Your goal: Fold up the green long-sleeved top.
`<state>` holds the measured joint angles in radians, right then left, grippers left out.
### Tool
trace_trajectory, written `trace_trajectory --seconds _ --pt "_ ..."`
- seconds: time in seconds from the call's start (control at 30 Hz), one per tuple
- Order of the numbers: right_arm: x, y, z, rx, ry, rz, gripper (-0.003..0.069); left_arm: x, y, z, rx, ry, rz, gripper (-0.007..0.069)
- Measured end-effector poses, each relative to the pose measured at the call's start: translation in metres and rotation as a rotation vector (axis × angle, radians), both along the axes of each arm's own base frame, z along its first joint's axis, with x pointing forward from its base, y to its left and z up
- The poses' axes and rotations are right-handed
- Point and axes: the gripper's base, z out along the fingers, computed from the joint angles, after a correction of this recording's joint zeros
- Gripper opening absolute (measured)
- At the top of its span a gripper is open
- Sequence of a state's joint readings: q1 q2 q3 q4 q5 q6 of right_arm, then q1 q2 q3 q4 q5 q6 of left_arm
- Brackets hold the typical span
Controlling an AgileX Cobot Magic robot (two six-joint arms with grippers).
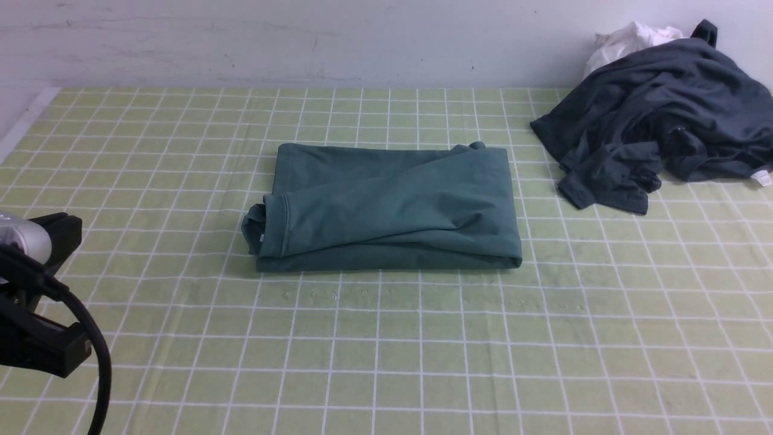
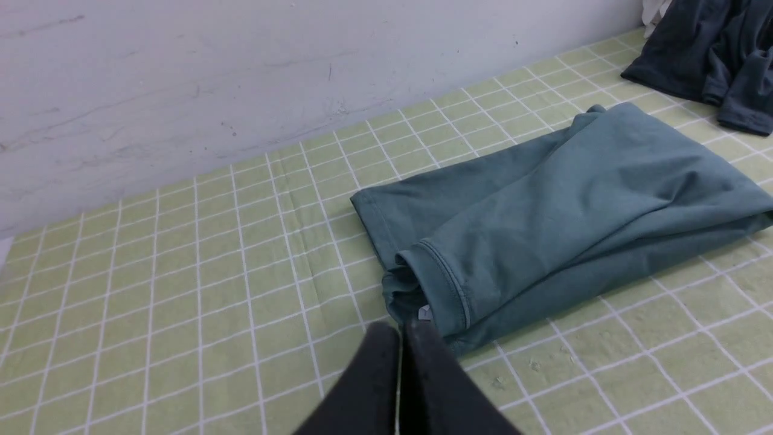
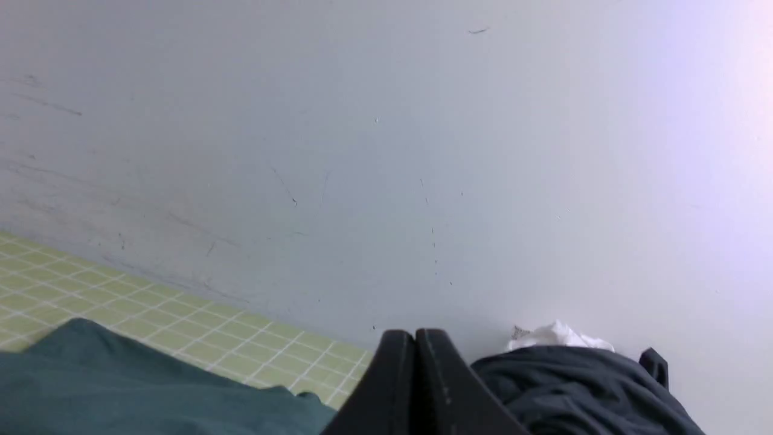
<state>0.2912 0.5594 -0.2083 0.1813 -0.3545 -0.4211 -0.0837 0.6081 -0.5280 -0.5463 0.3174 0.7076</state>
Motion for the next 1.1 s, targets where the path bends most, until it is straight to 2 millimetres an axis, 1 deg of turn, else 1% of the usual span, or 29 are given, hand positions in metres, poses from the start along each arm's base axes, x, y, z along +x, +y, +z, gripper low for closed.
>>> trace_trajectory --seconds 0.03,0.07,0.17,0.27,0.47,0.5,0.53,0.6,0.67,0.73,0.8,0.83,0.87,1.0,1.1 --pt "-0.001 0.0 0.001 0.003 -0.01 0.0 -0.0014 0.0 0.0 0.0 0.0 0.0 0.0 -0.0004" --pt "-0.012 -0.004 -0.021 -0.002 0.003 -0.004 -0.0014 0.0 0.0 0.0 0.0 0.0 0.0 -0.0004" --pt "-0.026 -0.008 -0.052 -0.01 0.033 -0.004 -0.0014 0.0 0.0 0.0 0.0 0.0 0.0 -0.0004" --pt "-0.03 -0.009 -0.064 -0.018 0.097 0.007 -0.0014 0.0 0.0 0.0 -0.001 0.001 -0.001 -0.0004" --pt "-0.033 -0.005 -0.089 -0.075 0.356 0.05 -0.0014 0.0 0.0 0.0 -0.003 0.001 -0.001 -0.0004" --pt "-0.037 -0.005 -0.094 -0.087 0.42 0.063 -0.0014 0.0 0.0 0.0 -0.003 0.002 -0.001 -0.0004" --pt "-0.037 -0.005 -0.095 -0.09 0.429 0.065 -0.0014 0.0 0.0 0.0 -0.004 0.002 -0.001 -0.0004" --pt "-0.045 -0.006 -0.103 -0.113 0.507 0.08 -0.0014 0.0 0.0 0.0 -0.004 0.004 -0.003 -0.0004" --pt "-0.052 -0.009 -0.105 -0.135 0.514 0.054 -0.0014 0.0 0.0 -0.001 -0.005 0.007 -0.004 -0.0004" --pt "-0.056 -0.013 -0.101 -0.112 0.449 0.004 -0.0014 0.0 -0.001 -0.001 -0.005 0.01 -0.006 -0.0004" --pt "-0.059 -0.018 -0.097 -0.058 0.378 -0.068 -0.0014 -0.001 -0.001 -0.001 -0.005 0.013 -0.008 -0.0004" --pt "-0.06 -0.021 -0.096 -0.034 0.369 -0.104 -0.0014 -0.001 -0.001 -0.001 -0.005 0.013 -0.008 -0.0004" --pt "-0.06 -0.022 -0.096 -0.016 0.368 -0.132 -0.0014 -0.001 -0.001 -0.001 -0.006 0.014 -0.009 -0.0004" --pt "-0.06 -0.029 -0.096 0.166 0.382 -0.236 -0.0014 -0.001 -0.001 -0.001 -0.005 0.017 -0.01 -0.0004" --pt "-0.06 -0.03 -0.096 0.211 0.384 -0.255 -0.0014 -0.001 -0.001 -0.001 -0.005 0.017 -0.01 -0.0004"
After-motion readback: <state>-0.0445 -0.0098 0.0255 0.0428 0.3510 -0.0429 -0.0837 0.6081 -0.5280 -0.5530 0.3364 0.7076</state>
